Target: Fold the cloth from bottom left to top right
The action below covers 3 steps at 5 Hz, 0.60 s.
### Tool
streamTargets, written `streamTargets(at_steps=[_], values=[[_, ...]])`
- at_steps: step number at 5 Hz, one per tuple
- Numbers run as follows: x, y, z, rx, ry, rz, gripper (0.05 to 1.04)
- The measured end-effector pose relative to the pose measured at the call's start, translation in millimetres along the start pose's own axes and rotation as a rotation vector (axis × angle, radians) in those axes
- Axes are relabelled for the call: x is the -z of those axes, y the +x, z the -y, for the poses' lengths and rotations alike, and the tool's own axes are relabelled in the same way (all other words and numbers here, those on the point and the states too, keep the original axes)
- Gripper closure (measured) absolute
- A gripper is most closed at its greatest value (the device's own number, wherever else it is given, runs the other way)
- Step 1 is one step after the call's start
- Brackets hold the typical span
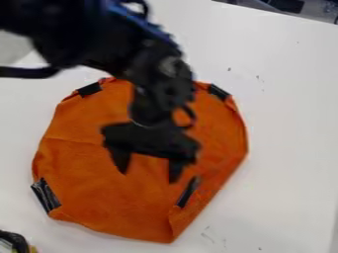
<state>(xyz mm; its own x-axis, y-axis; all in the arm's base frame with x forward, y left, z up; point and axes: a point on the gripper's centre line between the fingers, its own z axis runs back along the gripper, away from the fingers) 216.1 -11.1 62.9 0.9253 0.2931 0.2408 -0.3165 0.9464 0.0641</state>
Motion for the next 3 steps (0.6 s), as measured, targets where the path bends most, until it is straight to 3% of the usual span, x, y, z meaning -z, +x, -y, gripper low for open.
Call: streamTargets(at_steps=[1,2,3], values=[[-2,-4,-42,-0.065,-0.004,0.006,0.084],[20,-28,-85,-0.104,-0.004,-0.019,0.084],[35,-43,-106,-0.148,0.018,-0.045,0.084]])
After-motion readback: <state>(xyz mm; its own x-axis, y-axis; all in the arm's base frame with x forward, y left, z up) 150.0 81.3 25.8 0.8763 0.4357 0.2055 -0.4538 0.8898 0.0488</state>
